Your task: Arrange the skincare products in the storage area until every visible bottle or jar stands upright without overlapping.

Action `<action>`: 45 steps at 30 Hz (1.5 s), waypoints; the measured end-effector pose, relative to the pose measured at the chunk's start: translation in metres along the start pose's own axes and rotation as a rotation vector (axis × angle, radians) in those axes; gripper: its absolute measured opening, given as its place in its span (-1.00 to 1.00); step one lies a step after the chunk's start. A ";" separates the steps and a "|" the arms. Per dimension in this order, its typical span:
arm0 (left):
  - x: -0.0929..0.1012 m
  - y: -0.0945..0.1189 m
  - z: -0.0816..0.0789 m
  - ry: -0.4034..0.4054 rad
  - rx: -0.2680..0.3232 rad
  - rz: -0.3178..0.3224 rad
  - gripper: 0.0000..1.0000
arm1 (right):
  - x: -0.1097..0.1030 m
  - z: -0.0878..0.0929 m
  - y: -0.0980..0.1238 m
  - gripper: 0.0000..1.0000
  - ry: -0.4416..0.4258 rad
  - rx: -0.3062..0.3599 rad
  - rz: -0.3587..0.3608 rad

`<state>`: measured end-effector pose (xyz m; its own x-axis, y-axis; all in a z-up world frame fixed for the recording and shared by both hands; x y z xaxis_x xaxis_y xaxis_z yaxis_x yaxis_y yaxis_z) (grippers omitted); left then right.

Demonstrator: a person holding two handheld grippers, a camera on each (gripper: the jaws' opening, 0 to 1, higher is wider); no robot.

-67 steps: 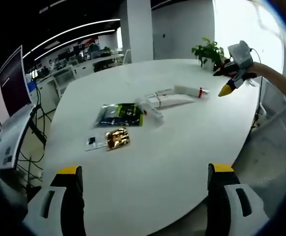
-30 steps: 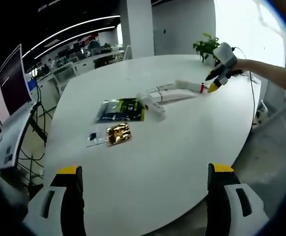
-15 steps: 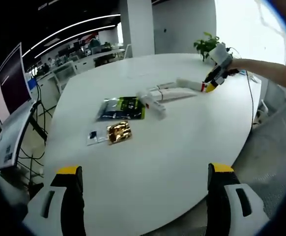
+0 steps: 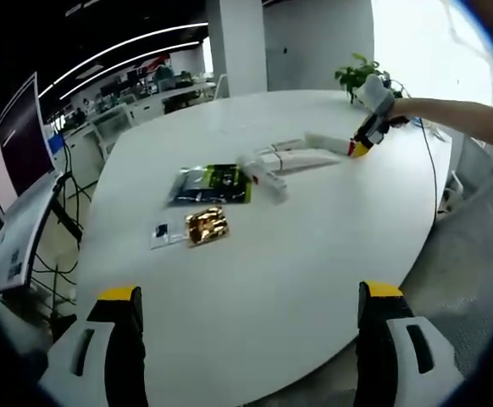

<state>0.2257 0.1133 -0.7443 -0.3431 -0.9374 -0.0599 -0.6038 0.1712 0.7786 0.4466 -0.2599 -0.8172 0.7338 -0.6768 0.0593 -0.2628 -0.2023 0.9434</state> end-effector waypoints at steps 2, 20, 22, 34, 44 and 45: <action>0.000 0.000 0.000 -0.001 -0.002 -0.003 0.99 | -0.001 0.000 0.000 -0.27 0.000 -0.005 -0.005; -0.001 0.000 0.000 -0.005 -0.002 -0.005 0.99 | -0.010 0.002 -0.001 -0.42 -0.013 -0.084 -0.040; -0.001 0.000 0.000 -0.005 0.001 -0.005 0.99 | -0.008 0.002 -0.002 -0.42 -0.014 -0.091 -0.037; -0.001 0.000 0.001 -0.011 -0.002 -0.008 0.99 | -0.004 0.000 -0.003 -0.44 -0.041 -0.087 -0.022; -0.003 0.000 -0.001 -0.009 0.005 -0.012 0.99 | -0.006 -0.001 -0.002 -0.47 -0.068 -0.076 -0.010; -0.003 0.000 -0.002 -0.008 0.007 -0.011 0.99 | -0.008 -0.002 -0.001 -0.47 -0.071 -0.083 -0.004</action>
<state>0.2278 0.1152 -0.7434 -0.3416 -0.9370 -0.0736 -0.6127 0.1626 0.7734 0.4416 -0.2529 -0.8181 0.6880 -0.7248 0.0347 -0.2050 -0.1483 0.9675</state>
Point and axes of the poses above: the point that each gripper's makers call its tool centre point, and the gripper's own axes: y roughly backward along the fingers, x roughly to its right, z roughly out of its underside, the point moved 1 cm from there along y, roughly backward along the fingers, and after that the axes turned 8 degrees about -x, right-handed, at the moved point
